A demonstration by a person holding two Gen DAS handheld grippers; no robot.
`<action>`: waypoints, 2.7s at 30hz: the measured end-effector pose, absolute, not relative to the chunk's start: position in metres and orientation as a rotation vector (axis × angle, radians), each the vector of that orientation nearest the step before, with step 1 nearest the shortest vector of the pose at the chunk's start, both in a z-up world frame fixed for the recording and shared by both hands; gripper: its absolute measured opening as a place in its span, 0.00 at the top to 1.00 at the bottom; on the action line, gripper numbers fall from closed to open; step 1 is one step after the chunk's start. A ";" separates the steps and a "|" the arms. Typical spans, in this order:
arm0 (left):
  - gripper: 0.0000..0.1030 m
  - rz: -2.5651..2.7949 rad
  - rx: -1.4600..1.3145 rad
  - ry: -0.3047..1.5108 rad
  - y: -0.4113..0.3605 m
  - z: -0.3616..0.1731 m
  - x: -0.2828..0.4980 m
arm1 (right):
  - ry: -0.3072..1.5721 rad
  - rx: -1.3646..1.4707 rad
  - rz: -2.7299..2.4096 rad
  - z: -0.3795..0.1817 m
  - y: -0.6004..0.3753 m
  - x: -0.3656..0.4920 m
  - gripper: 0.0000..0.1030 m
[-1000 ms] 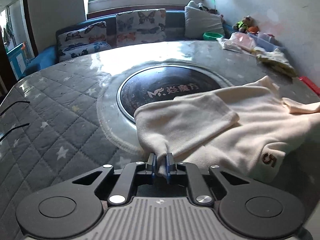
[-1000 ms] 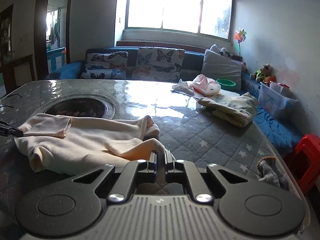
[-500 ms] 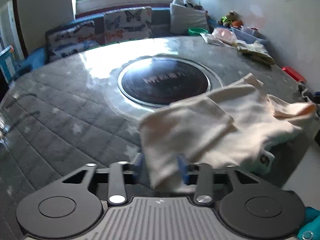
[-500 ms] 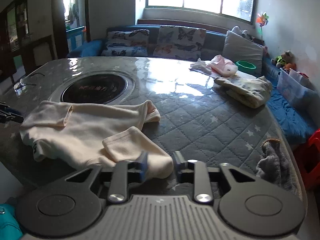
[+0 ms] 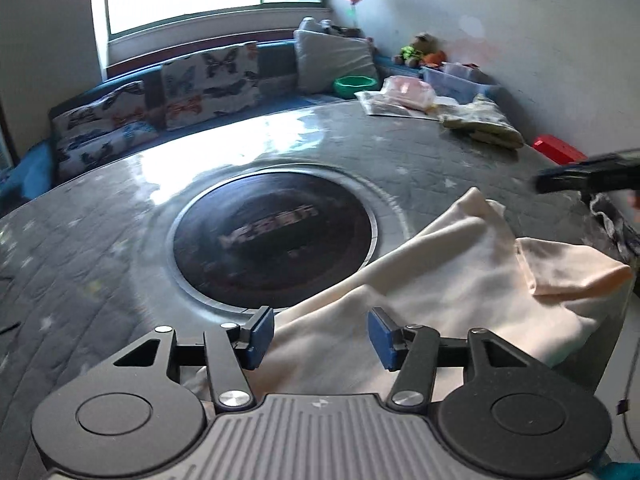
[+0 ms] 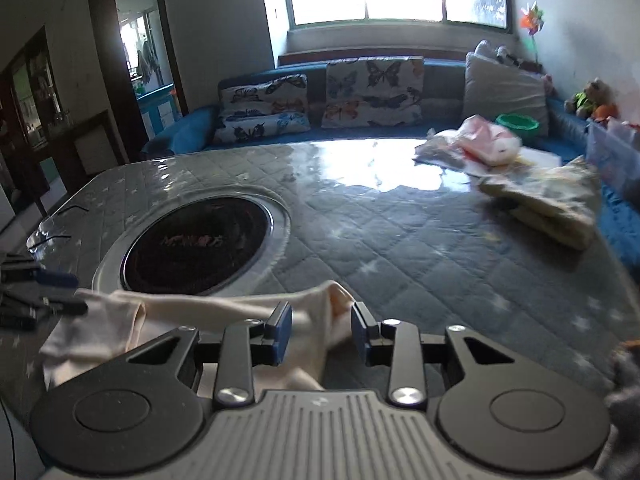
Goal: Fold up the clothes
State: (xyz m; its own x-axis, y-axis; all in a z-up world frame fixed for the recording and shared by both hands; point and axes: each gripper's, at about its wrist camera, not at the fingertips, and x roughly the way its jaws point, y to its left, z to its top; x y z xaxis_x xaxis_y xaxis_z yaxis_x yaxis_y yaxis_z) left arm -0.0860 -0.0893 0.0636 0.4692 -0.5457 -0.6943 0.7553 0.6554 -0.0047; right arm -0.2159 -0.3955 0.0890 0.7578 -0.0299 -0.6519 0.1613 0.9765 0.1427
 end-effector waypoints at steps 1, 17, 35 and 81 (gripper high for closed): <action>0.43 -0.817 0.323 0.723 -0.094 0.062 -0.084 | 0.717 0.206 -0.100 0.084 -0.396 -0.205 0.68; 0.40 -0.868 0.354 0.748 -0.131 0.041 -0.066 | 0.819 0.325 -0.097 0.034 -0.410 -0.133 0.95; 0.62 -1.018 0.434 0.676 -0.160 0.026 -0.075 | 0.541 0.245 0.311 0.101 -0.358 -0.249 0.96; 0.80 -0.967 0.254 0.927 -0.106 0.035 -0.060 | 0.821 0.071 0.260 0.033 -0.337 -0.283 0.96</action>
State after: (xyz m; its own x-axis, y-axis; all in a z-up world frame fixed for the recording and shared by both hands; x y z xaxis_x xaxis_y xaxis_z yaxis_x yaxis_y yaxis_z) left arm -0.0598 -0.1062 0.0350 0.2329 -0.5936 -0.7703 0.7947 0.5728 -0.2010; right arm -0.2830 -0.3375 0.0325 0.6514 0.2563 -0.7141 -0.2017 0.9658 0.1627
